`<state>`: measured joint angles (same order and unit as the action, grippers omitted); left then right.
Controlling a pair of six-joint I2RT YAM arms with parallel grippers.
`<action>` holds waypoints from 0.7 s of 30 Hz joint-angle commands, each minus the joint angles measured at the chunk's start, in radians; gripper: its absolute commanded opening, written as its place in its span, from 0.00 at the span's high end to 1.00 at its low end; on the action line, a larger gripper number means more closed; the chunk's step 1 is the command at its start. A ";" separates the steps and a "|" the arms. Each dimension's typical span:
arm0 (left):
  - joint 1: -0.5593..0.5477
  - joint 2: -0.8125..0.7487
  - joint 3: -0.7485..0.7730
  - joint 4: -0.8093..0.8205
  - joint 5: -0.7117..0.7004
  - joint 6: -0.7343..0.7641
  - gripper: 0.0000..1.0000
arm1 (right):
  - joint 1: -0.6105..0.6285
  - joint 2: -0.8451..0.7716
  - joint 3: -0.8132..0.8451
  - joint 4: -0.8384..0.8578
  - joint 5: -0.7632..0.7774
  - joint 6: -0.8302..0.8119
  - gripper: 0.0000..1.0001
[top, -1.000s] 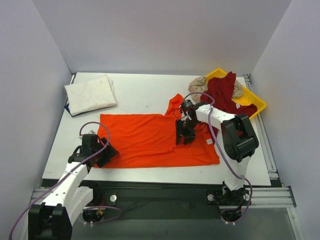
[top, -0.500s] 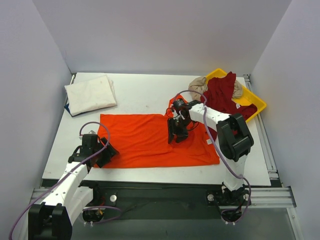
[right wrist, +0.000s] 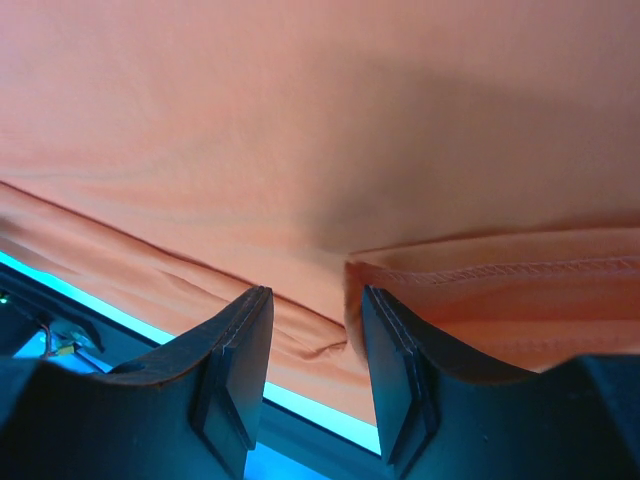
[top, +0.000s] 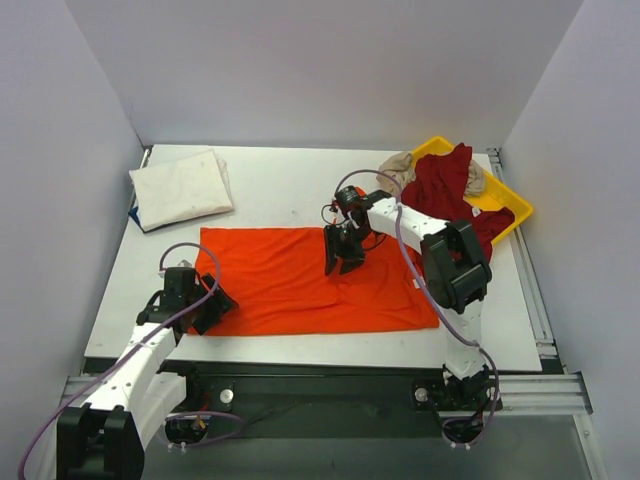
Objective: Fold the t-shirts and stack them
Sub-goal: Fold the flattened tshirt in 1/3 of the way
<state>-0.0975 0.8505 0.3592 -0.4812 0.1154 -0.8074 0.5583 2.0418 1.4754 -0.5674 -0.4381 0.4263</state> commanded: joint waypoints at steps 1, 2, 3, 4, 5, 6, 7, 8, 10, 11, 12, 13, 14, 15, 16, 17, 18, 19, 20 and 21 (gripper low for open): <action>-0.004 0.001 0.001 0.023 -0.011 0.013 0.27 | 0.006 0.008 0.069 -0.048 -0.025 0.002 0.59; -0.004 0.001 0.001 0.021 -0.011 0.013 0.27 | 0.008 0.011 0.082 -0.049 -0.028 0.002 0.58; -0.004 0.001 0.001 0.023 -0.013 0.013 0.27 | 0.008 0.011 0.092 -0.049 -0.033 0.005 0.58; -0.005 -0.001 0.001 0.021 -0.013 0.013 0.27 | 0.008 0.011 0.105 -0.052 -0.036 0.003 0.57; -0.005 -0.002 0.001 0.021 -0.013 0.013 0.27 | 0.008 0.012 0.132 -0.054 -0.037 0.005 0.55; -0.004 0.001 0.001 0.021 -0.013 0.013 0.27 | 0.006 0.012 0.144 -0.058 -0.043 0.003 0.54; -0.005 -0.001 0.003 0.020 -0.013 0.013 0.27 | 0.006 0.012 0.163 -0.063 -0.047 0.005 0.53; -0.004 -0.001 0.004 0.021 -0.013 0.014 0.27 | 0.005 0.012 0.192 -0.068 -0.048 0.003 0.50; -0.004 -0.002 0.007 0.016 -0.014 0.014 0.27 | 0.002 0.006 0.223 -0.084 -0.048 0.005 0.47; -0.004 -0.002 0.017 0.015 -0.016 0.019 0.27 | -0.003 -0.005 0.246 -0.089 -0.047 0.006 0.45; -0.005 -0.004 0.023 0.006 -0.025 0.022 0.27 | -0.008 -0.012 0.253 -0.098 -0.044 0.006 0.44; -0.004 -0.005 0.033 0.001 -0.026 0.025 0.27 | -0.014 -0.023 0.256 -0.100 -0.039 0.008 0.43; -0.004 -0.007 0.046 -0.005 -0.029 0.034 0.27 | -0.029 -0.052 0.255 -0.101 -0.031 0.009 0.43; -0.007 -0.008 0.069 -0.016 -0.039 0.037 0.27 | -0.038 -0.069 0.243 -0.103 -0.027 0.011 0.42; -0.007 -0.011 0.084 -0.020 -0.045 0.042 0.27 | -0.046 -0.089 0.226 -0.103 -0.022 0.014 0.42; -0.007 -0.011 0.096 -0.026 -0.051 0.048 0.27 | -0.069 -0.133 0.208 -0.103 -0.010 0.014 0.42; -0.007 -0.010 0.119 -0.031 -0.059 0.050 0.27 | -0.080 -0.158 0.156 -0.100 -0.007 0.015 0.42; -0.008 -0.005 0.129 -0.031 -0.062 0.051 0.27 | -0.092 -0.181 0.126 -0.101 -0.002 0.011 0.42; -0.008 -0.001 0.136 -0.027 -0.063 0.050 0.27 | -0.104 -0.227 0.097 -0.101 0.012 0.003 0.42; -0.011 0.005 0.144 -0.017 -0.063 0.047 0.27 | -0.129 -0.250 0.061 -0.100 0.018 0.000 0.42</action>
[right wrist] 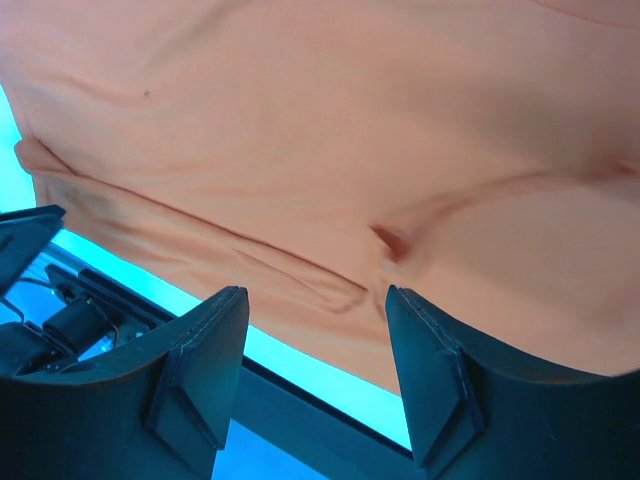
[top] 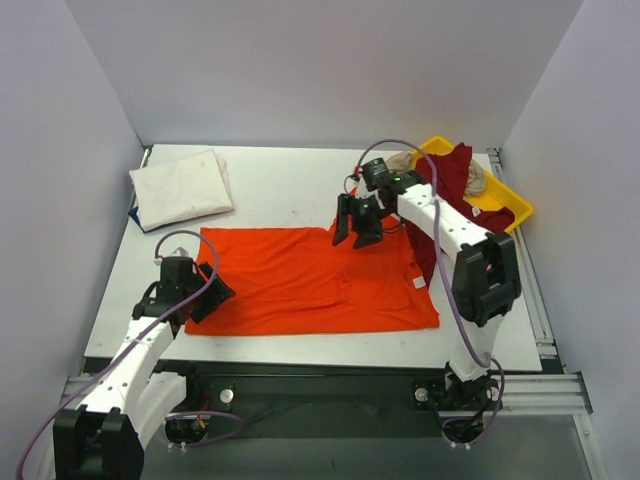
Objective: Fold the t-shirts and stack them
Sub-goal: Fold the flattened tshirt in 1/3 of the way
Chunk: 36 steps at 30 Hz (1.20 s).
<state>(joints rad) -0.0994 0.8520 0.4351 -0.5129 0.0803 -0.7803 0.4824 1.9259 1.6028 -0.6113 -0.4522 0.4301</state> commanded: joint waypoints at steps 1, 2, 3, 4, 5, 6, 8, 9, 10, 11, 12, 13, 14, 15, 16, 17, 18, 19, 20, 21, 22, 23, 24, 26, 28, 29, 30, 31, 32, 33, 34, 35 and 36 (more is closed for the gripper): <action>-0.014 0.021 0.077 0.022 -0.028 0.016 0.27 | -0.067 -0.155 -0.134 -0.056 0.038 -0.010 0.42; -0.025 0.031 0.080 0.031 -0.025 0.009 0.27 | -0.077 -0.195 -0.174 -0.054 0.043 -0.014 0.42; -0.032 0.042 0.083 0.056 -0.024 0.006 0.27 | -0.106 -0.214 -0.208 -0.053 0.055 -0.024 0.42; -0.042 0.067 0.085 0.069 -0.027 0.000 0.27 | -0.120 -0.229 -0.277 -0.050 0.058 -0.028 0.42; -0.060 0.084 0.082 0.085 -0.027 -0.008 0.27 | -0.134 -0.254 -0.309 -0.047 0.063 -0.034 0.43; -0.068 0.099 0.080 0.121 -0.022 -0.013 0.27 | -0.145 -0.264 -0.337 -0.036 0.069 -0.039 0.43; -0.085 0.156 0.070 0.195 -0.016 -0.019 0.27 | -0.171 -0.281 -0.420 -0.016 0.067 -0.040 0.43; -0.097 0.176 0.064 0.227 -0.002 -0.019 0.27 | -0.176 -0.283 -0.444 0.005 0.067 -0.042 0.43; -0.103 0.217 0.057 0.259 0.006 -0.019 0.27 | -0.182 -0.280 -0.463 0.013 0.070 -0.042 0.43; -0.106 0.238 0.041 0.324 0.037 -0.028 0.27 | -0.182 -0.269 -0.490 0.022 0.070 -0.040 0.43; -0.108 0.258 0.036 0.352 0.047 -0.036 0.27 | -0.182 -0.260 -0.501 0.037 0.070 -0.039 0.43; -0.109 0.292 0.030 0.369 0.055 -0.040 0.27 | -0.182 -0.252 -0.514 0.047 0.069 -0.030 0.43; -0.109 0.304 0.025 0.393 0.059 -0.049 0.27 | -0.182 -0.239 -0.541 0.056 0.070 -0.027 0.43; -0.111 0.320 0.014 0.392 0.053 -0.053 0.27 | -0.182 -0.231 -0.552 0.074 0.073 -0.021 0.43; -0.109 0.321 0.008 0.387 0.047 -0.060 0.27 | -0.180 -0.219 -0.567 0.080 0.082 -0.010 0.43; -0.109 0.318 0.005 0.361 0.026 -0.066 0.27 | -0.182 -0.212 -0.578 0.085 0.089 -0.007 0.43; -0.109 0.308 -0.002 0.341 0.012 -0.074 0.27 | -0.180 -0.209 -0.602 0.088 0.093 -0.002 0.43; -0.109 0.297 -0.007 0.317 -0.003 -0.100 0.27 | -0.182 -0.205 -0.615 0.090 0.098 0.001 0.44; -0.109 0.288 -0.009 0.247 -0.043 -0.123 0.26 | -0.182 -0.203 -0.626 0.090 0.109 0.007 0.44; -0.109 0.263 -0.022 0.226 -0.056 -0.140 0.25 | -0.180 -0.203 -0.650 0.090 0.113 0.007 0.44; -0.109 0.250 -0.030 0.215 -0.065 -0.155 0.24 | -0.182 -0.202 -0.659 0.090 0.116 0.009 0.44; -0.109 0.234 -0.042 0.191 -0.071 -0.166 0.23 | -0.182 -0.196 -0.672 0.090 0.119 0.016 0.44; -0.109 0.207 -0.051 0.180 -0.071 -0.180 0.23 | -0.182 -0.191 -0.690 0.088 0.116 0.021 0.44; -0.109 0.179 -0.068 0.136 -0.095 -0.209 0.22 | -0.180 -0.188 -0.711 0.090 0.110 0.033 0.44; -0.109 0.142 -0.076 0.107 -0.102 -0.232 0.21 | -0.177 -0.189 -0.739 0.088 0.106 0.050 0.44; -0.109 0.130 -0.079 0.081 -0.108 -0.238 0.21 | -0.174 -0.191 -0.748 0.090 0.106 0.053 0.44; -0.108 0.107 -0.082 0.065 -0.111 -0.246 0.20 | -0.173 -0.192 -0.757 0.088 0.103 0.064 0.44; -0.108 0.095 -0.088 0.054 -0.112 -0.263 0.20 | -0.173 -0.200 -0.776 0.088 0.096 0.068 0.44; -0.108 0.084 -0.093 0.033 -0.117 -0.269 0.20 | -0.171 -0.205 -0.787 0.087 0.093 0.073 0.44; -0.108 0.069 -0.099 0.025 -0.119 -0.275 0.20 | -0.168 -0.208 -0.796 0.088 0.089 0.076 0.44; -0.109 0.062 -0.104 0.022 -0.120 -0.284 0.19 | -0.163 -0.214 -0.816 0.087 0.089 0.085 0.44; -0.108 0.059 -0.113 0.019 -0.117 -0.286 0.19 | -0.159 -0.219 -0.825 0.085 0.089 0.088 0.44; -0.108 0.056 -0.114 0.016 -0.116 -0.287 0.19 | -0.157 -0.223 -0.834 0.085 0.089 0.093 0.44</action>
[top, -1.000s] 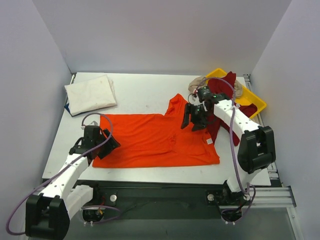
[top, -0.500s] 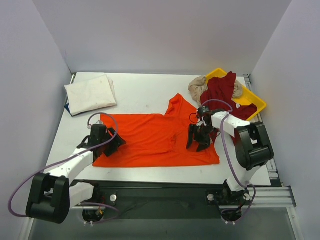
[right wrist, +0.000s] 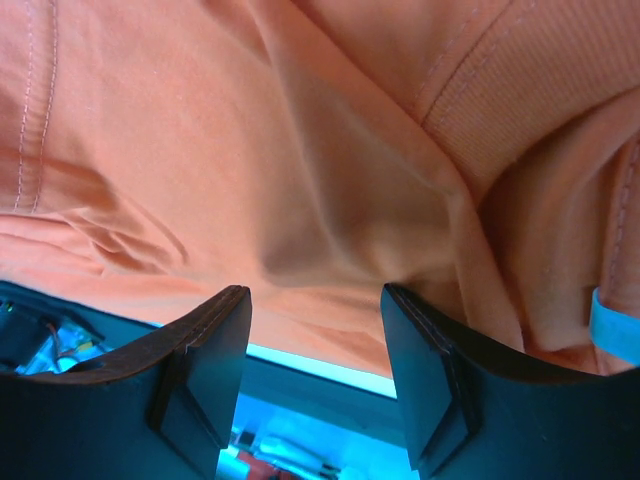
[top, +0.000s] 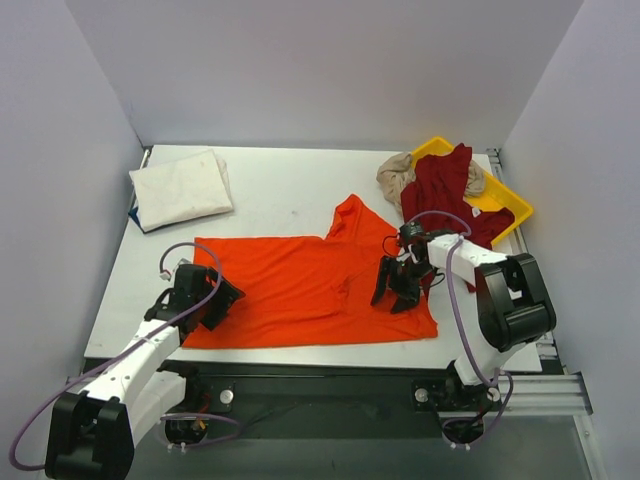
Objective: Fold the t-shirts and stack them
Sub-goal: Fold the flattened tshirt in 1/3 of the way
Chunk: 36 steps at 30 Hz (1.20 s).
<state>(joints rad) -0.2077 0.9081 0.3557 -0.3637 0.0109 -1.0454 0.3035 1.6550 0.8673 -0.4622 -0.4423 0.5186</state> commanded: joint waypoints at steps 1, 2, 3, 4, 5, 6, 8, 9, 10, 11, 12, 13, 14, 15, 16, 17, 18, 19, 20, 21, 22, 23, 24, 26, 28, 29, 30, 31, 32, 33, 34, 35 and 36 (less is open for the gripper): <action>0.001 0.003 -0.038 -0.135 -0.042 -0.024 0.19 | 0.026 0.040 -0.120 -0.064 0.077 0.014 0.44; -0.001 0.006 -0.038 -0.136 -0.039 -0.024 0.19 | 0.028 0.035 -0.128 -0.066 0.077 0.017 0.44; -0.001 0.011 -0.037 -0.139 -0.038 -0.024 0.19 | 0.029 0.031 -0.137 -0.067 0.077 0.021 0.44; 0.001 0.015 -0.037 -0.138 -0.037 -0.022 0.19 | 0.034 0.020 -0.145 -0.067 0.077 0.024 0.44; 0.001 0.018 -0.037 -0.138 -0.037 -0.022 0.19 | 0.037 0.017 -0.158 -0.069 0.077 0.032 0.44; 0.001 0.021 -0.040 -0.136 -0.037 -0.021 0.19 | 0.042 0.014 -0.163 -0.070 0.077 0.037 0.44; -0.001 0.025 -0.041 -0.139 -0.035 -0.021 0.19 | 0.049 0.002 -0.172 -0.073 0.077 0.046 0.44; 0.001 0.023 -0.040 -0.144 -0.035 -0.022 0.18 | 0.052 0.000 -0.177 -0.076 0.079 0.049 0.44; -0.001 0.020 -0.038 -0.146 -0.037 -0.022 0.18 | 0.054 -0.001 -0.180 -0.078 0.079 0.052 0.44; 0.001 0.017 -0.037 -0.158 -0.043 -0.022 0.18 | 0.057 -0.001 -0.183 -0.082 0.082 0.055 0.44; 0.001 0.008 -0.034 -0.165 -0.045 -0.022 0.18 | 0.060 -0.001 -0.186 -0.087 0.082 0.058 0.44; 0.001 0.002 -0.031 -0.178 -0.049 -0.022 0.18 | 0.060 -0.003 -0.188 -0.089 0.085 0.058 0.44; -0.001 -0.005 -0.031 -0.185 -0.051 -0.022 0.18 | 0.060 -0.003 -0.189 -0.092 0.086 0.060 0.44; 0.001 -0.017 -0.031 -0.192 -0.051 -0.022 0.18 | 0.063 -0.004 -0.191 -0.093 0.093 0.063 0.44; 0.001 -0.021 -0.032 -0.202 -0.052 -0.027 0.18 | 0.062 -0.006 -0.192 -0.096 0.094 0.064 0.44; 0.001 -0.028 -0.032 -0.205 -0.052 -0.028 0.18 | 0.062 -0.006 -0.192 -0.098 0.094 0.066 0.44; 0.001 -0.035 -0.034 -0.207 -0.052 -0.030 0.17 | 0.062 -0.004 -0.192 -0.098 0.099 0.063 0.44; 0.001 -0.037 -0.032 -0.213 -0.054 -0.033 0.17 | 0.062 -0.001 -0.186 -0.098 0.102 0.063 0.44; 0.001 -0.038 -0.031 -0.218 -0.055 -0.033 0.18 | 0.062 0.002 -0.180 -0.107 0.106 0.060 0.44; 0.001 -0.040 -0.029 -0.219 -0.055 -0.034 0.17 | 0.062 0.008 -0.172 -0.110 0.111 0.057 0.44; 0.001 -0.040 -0.023 -0.225 -0.054 -0.034 0.17 | 0.063 0.012 -0.160 -0.113 0.112 0.055 0.44; 0.001 -0.038 -0.021 -0.227 -0.054 -0.034 0.17 | 0.062 0.015 -0.154 -0.116 0.114 0.055 0.44; -0.001 -0.038 -0.017 -0.230 -0.052 -0.034 0.17 | 0.062 0.017 -0.148 -0.118 0.116 0.055 0.44; 0.001 -0.040 -0.009 -0.250 -0.052 -0.034 0.17 | 0.062 0.023 -0.128 -0.122 0.122 0.049 0.44; 0.001 -0.051 -0.008 -0.261 -0.045 -0.034 0.16 | 0.062 0.025 -0.117 -0.130 0.126 0.043 0.44; 0.001 -0.055 -0.004 -0.264 -0.045 -0.036 0.16 | 0.062 0.022 -0.104 -0.131 0.125 0.040 0.44; 0.001 -0.067 0.002 -0.264 -0.043 -0.035 0.16 | 0.062 0.019 -0.096 -0.136 0.125 0.037 0.44; 0.001 -0.072 0.011 -0.265 -0.049 -0.033 0.16 | 0.063 0.003 -0.084 -0.141 0.122 0.032 0.44; 0.001 -0.075 0.020 -0.267 -0.055 -0.027 0.16 | 0.063 -0.006 -0.071 -0.157 0.114 0.024 0.43; 0.001 -0.080 0.049 -0.271 -0.064 -0.013 0.16 | 0.062 -0.030 -0.036 -0.168 0.113 0.020 0.43; -0.001 -0.080 0.066 -0.283 -0.086 -0.004 0.16 | 0.062 -0.043 -0.013 -0.182 0.111 0.015 0.43; -0.001 -0.077 0.086 -0.288 -0.097 0.007 0.16 | 0.060 -0.056 0.010 -0.217 0.111 0.009 0.43; -0.001 -0.074 0.130 -0.293 -0.109 0.025 0.16 | 0.060 -0.082 0.072 -0.233 0.112 0.000 0.43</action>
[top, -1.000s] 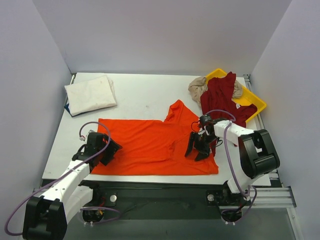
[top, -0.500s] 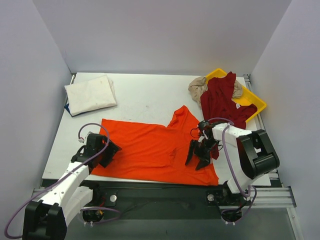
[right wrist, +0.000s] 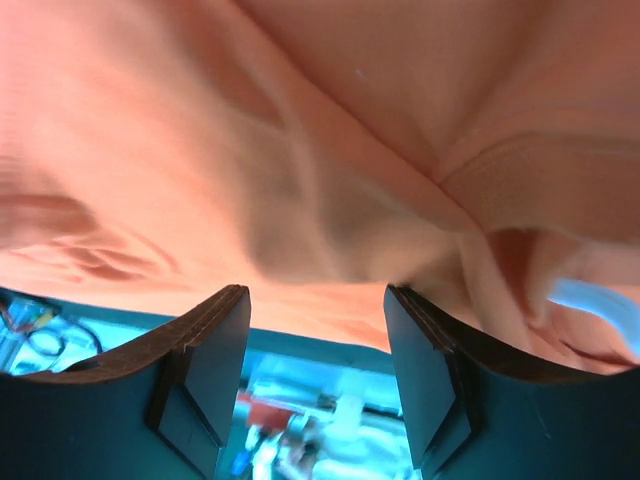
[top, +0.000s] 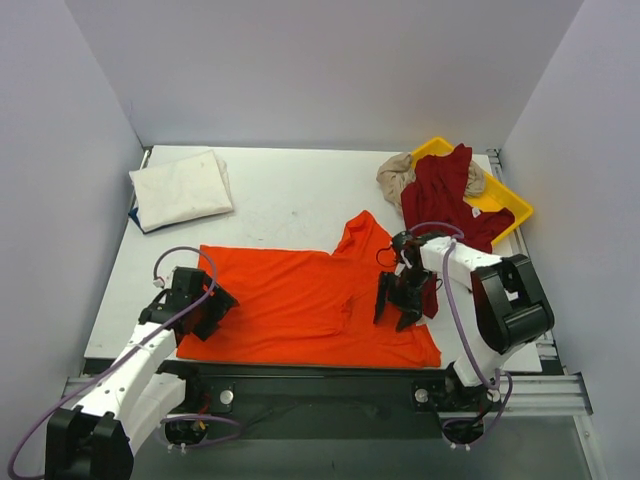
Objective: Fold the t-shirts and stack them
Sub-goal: Fold the flattened tshirt in 1/3 of the way, then grap the side of the flattened tshirt furthest away from the robot with both arms
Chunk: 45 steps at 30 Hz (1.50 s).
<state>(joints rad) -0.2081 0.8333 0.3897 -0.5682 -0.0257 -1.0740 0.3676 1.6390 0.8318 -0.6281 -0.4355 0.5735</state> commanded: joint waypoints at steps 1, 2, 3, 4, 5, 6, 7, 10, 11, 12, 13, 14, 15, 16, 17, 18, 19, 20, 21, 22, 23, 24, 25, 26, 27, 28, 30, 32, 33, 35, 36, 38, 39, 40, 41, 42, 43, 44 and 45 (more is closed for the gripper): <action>0.001 0.003 0.115 -0.097 -0.091 0.063 0.16 | -0.007 -0.076 0.139 -0.094 0.110 -0.060 0.43; 0.001 0.006 0.138 -0.101 -0.100 0.072 0.16 | -0.010 -0.082 0.179 -0.105 0.113 -0.064 0.43; 0.001 0.007 0.156 -0.102 -0.106 0.095 0.16 | -0.019 -0.085 0.249 -0.114 0.124 -0.079 0.43; 0.001 0.009 0.191 -0.099 -0.120 0.104 0.16 | -0.025 -0.081 0.291 -0.120 0.132 -0.087 0.43; 0.001 0.010 0.205 -0.099 -0.125 0.112 0.16 | -0.032 -0.074 0.324 -0.120 0.141 -0.093 0.43; 0.001 0.012 0.218 -0.101 -0.131 0.127 0.16 | -0.041 -0.044 0.361 -0.120 0.179 -0.113 0.43; 0.001 0.012 0.234 -0.096 -0.138 0.132 0.16 | -0.044 -0.022 0.447 -0.119 0.197 -0.121 0.43; 0.001 0.009 0.247 -0.096 -0.145 0.144 0.16 | -0.047 0.105 0.623 -0.113 0.267 -0.158 0.44; -0.001 0.001 0.247 -0.098 -0.143 0.144 0.16 | -0.048 0.142 0.673 -0.110 0.279 -0.167 0.44; 0.001 -0.002 0.247 -0.098 -0.143 0.147 0.16 | -0.048 0.212 0.713 -0.107 0.291 -0.172 0.44; -0.001 -0.006 0.248 -0.095 -0.140 0.149 0.16 | -0.050 0.247 0.752 -0.099 0.306 -0.185 0.44; 0.001 -0.014 0.248 -0.091 -0.135 0.154 0.16 | -0.050 0.283 0.833 -0.097 0.311 -0.190 0.45; 0.003 -0.017 0.251 -0.088 -0.129 0.163 0.16 | -0.052 0.347 0.867 -0.096 0.316 -0.193 0.45; 0.003 -0.019 0.255 -0.090 -0.126 0.170 0.16 | -0.052 0.375 0.906 -0.090 0.323 -0.199 0.45; 0.003 -0.020 0.258 -0.093 -0.125 0.175 0.16 | -0.053 0.402 0.962 -0.085 0.331 -0.205 0.46; 0.003 -0.023 0.265 -0.096 -0.123 0.181 0.16 | -0.055 0.448 0.992 -0.084 0.334 -0.207 0.46; 0.004 -0.023 0.267 -0.101 -0.123 0.183 0.16 | -0.056 0.468 1.015 -0.079 0.336 -0.208 0.46; 0.003 -0.029 0.270 -0.104 -0.123 0.183 0.16 | -0.058 0.488 1.035 -0.076 0.343 -0.208 0.46; 0.004 -0.033 0.270 -0.110 -0.123 0.184 0.16 | -0.058 0.517 1.065 -0.071 0.346 -0.208 0.47; 0.003 -0.037 0.270 -0.111 -0.125 0.184 0.16 | -0.058 0.530 1.076 -0.058 0.350 -0.208 0.47; 0.004 -0.045 0.270 -0.114 -0.125 0.184 0.16 | -0.058 0.544 1.089 -0.052 0.354 -0.207 0.48; 0.004 -0.049 0.268 -0.120 -0.126 0.184 0.16 | -0.059 0.562 1.101 -0.047 0.356 -0.207 0.48; 0.006 -0.056 0.267 -0.122 -0.128 0.183 0.16 | -0.059 0.568 1.106 -0.033 0.357 -0.207 0.48; 0.004 -0.063 0.265 -0.127 -0.129 0.183 0.16 | -0.059 0.576 1.107 -0.024 0.359 -0.208 0.49; 0.006 -0.066 0.265 -0.133 -0.131 0.181 0.16 | -0.059 0.584 1.106 -0.013 0.357 -0.211 0.49; 0.006 -0.069 0.264 -0.136 -0.132 0.181 0.16 | -0.058 0.587 1.104 0.004 0.359 -0.213 0.49; 0.006 -0.077 0.261 -0.140 -0.131 0.181 0.16 | -0.059 0.605 1.110 0.019 0.359 -0.216 0.49; 0.004 -0.080 0.256 -0.145 -0.129 0.180 0.16 | -0.059 0.620 1.127 0.030 0.357 -0.219 0.49; 0.006 -0.080 0.256 -0.148 -0.129 0.180 0.16 | -0.058 0.640 1.136 0.031 0.356 -0.221 0.49; 0.006 -0.079 0.256 -0.151 -0.129 0.180 0.16 | -0.058 0.657 1.162 0.034 0.348 -0.224 0.50; 0.006 -0.080 0.256 -0.153 -0.129 0.181 0.16 | -0.058 0.674 1.168 0.033 0.346 -0.224 0.50; 0.006 -0.080 0.258 -0.156 -0.128 0.181 0.16 | -0.059 0.693 1.193 0.034 0.345 -0.225 0.51; 0.007 -0.079 0.255 -0.159 -0.126 0.181 0.16 | -0.059 0.706 1.198 0.034 0.345 -0.227 0.51; 0.007 -0.079 0.255 -0.159 -0.126 0.180 0.16 | -0.059 0.711 1.202 0.034 0.343 -0.228 0.52; 0.006 -0.082 0.256 -0.162 -0.126 0.181 0.16 | -0.059 0.716 1.205 0.034 0.343 -0.230 0.53; 0.006 -0.085 0.255 -0.165 -0.126 0.181 0.16 | -0.061 0.722 1.205 0.034 0.345 -0.228 0.54; 0.007 -0.086 0.255 -0.168 -0.129 0.180 0.16 | -0.061 0.723 1.205 0.036 0.346 -0.230 0.55; 0.006 -0.094 0.253 -0.170 -0.129 0.181 0.16 | -0.062 0.726 1.207 0.036 0.353 -0.233 0.57; 0.007 -0.095 0.252 -0.173 -0.134 0.181 0.16 | -0.064 0.731 1.210 0.036 0.354 -0.233 0.58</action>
<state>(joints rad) -0.2073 0.7597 0.6090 -0.7273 -0.1459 -0.9047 0.3126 2.3734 2.0010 -0.5758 -0.1040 0.3565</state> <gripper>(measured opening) 0.842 0.434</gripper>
